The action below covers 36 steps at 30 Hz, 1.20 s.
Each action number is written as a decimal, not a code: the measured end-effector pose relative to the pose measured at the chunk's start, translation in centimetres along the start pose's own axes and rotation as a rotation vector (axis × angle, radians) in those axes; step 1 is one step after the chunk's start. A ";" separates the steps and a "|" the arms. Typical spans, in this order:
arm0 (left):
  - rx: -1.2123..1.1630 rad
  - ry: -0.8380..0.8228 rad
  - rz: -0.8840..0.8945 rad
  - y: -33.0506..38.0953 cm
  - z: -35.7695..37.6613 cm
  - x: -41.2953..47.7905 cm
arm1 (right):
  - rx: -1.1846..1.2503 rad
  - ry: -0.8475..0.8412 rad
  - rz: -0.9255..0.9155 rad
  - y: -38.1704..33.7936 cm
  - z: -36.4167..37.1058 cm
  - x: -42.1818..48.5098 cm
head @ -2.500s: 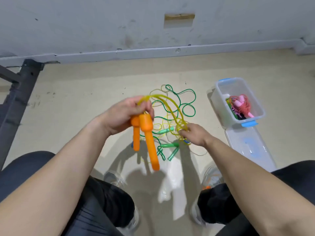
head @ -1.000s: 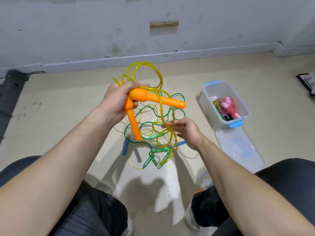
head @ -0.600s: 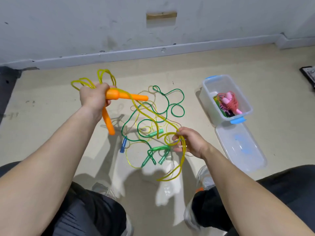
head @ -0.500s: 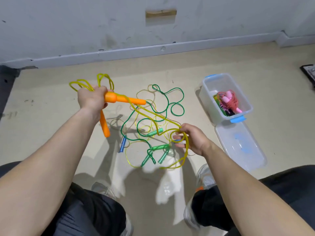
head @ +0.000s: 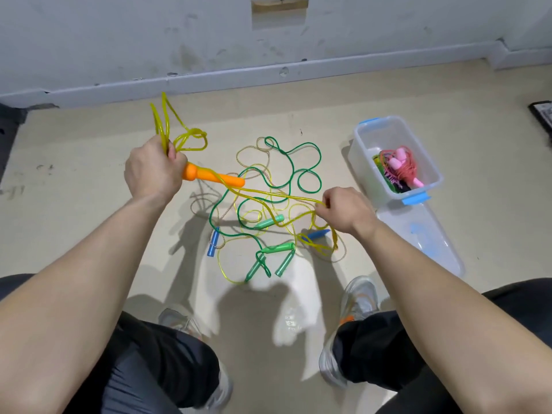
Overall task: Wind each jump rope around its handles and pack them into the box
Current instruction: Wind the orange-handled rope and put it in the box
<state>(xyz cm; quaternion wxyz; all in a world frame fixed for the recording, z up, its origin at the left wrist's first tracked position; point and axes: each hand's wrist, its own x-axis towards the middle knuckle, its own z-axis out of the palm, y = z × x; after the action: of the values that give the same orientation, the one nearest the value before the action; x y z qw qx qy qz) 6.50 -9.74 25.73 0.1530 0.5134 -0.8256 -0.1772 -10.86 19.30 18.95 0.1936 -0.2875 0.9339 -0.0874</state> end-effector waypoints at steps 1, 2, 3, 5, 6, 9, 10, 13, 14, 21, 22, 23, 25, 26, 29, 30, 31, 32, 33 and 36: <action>0.004 0.006 -0.005 -0.2 -0.1 0.1 | -0.084 -0.026 0.026 0.4 -0.1 0.1; 0.000 0.011 -0.005 -0.4 -0.1 0.1 | -0.133 -0.045 0.070 1.0 -0.3 0.1; -0.010 0.015 -0.011 -0.6 0.0 0.2 | -0.157 -0.057 0.123 1.7 -0.5 0.1; -0.017 0.003 -0.007 -0.8 0.3 0.0 | -0.148 -0.066 0.217 3.0 -0.4 -0.2; -0.013 -0.004 0.003 -0.8 0.6 -0.1 | -0.134 -0.073 0.256 3.5 0.0 -0.2; 0.014 -0.008 0.009 -0.9 1.2 -0.4 | 0.161 -0.142 0.380 4.0 0.9 -0.1; 0.030 -0.011 0.011 -1.0 1.4 -0.5 | 0.328 -0.175 0.415 4.1 1.1 0.0; 0.073 -0.023 0.022 -1.4 1.6 -0.4 | 0.626 -0.276 0.516 4.2 1.3 -0.6; 0.079 -0.026 0.021 -1.5 1.7 -0.4 | 0.683 -0.309 0.533 4.5 1.5 -0.9; 0.094 -0.024 -0.022 -2.1 2.2 -0.1 | 0.991 -0.087 0.580 6.2 2.5 -0.3; 0.090 -0.021 -0.036 -2.2 2.2 0.0 | 1.000 -0.071 0.582 6.6 2.6 -0.3; 0.086 -0.020 -0.045 -2.2 2.2 0.1 | 1.021 -0.059 0.595 6.8 2.7 -0.3; 0.080 -0.022 -0.045 -2.1 2.4 0.0 | 1.068 -0.004 0.615 6.9 2.8 -0.3; 0.080 -0.023 -0.043 -2.0 2.5 -0.1 | 1.088 0.038 0.612 6.7 2.9 -0.2; 0.082 -0.020 -0.039 -1.9 2.8 -0.1 | 1.269 0.124 0.616 6.1 2.9 -0.1; 0.083 -0.016 -0.037 -2.0 2.7 0.0 | 1.334 0.114 0.627 6.0 2.8 -0.2; 0.089 -0.011 -0.035 -2.0 2.6 0.2 | 1.369 0.092 0.628 6.0 2.7 -0.3; 0.099 -0.007 -0.032 -2.1 2.5 0.2 | 1.332 0.042 0.622 6.2 2.5 -0.5; 0.111 -0.003 -0.026 -2.3 2.5 0.3 | 1.237 -0.002 0.598 6.5 2.4 -0.6; 0.152 -0.016 0.013 -2.7 2.5 0.2 | 0.852 -0.003 0.472 7.6 2.8 -0.6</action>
<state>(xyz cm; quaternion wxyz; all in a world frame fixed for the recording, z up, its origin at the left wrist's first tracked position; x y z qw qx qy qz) 7.51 -10.72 22.31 0.1083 0.5169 -0.8411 -0.1171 -13.06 25.70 14.54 0.3100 0.0366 0.8544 -0.4154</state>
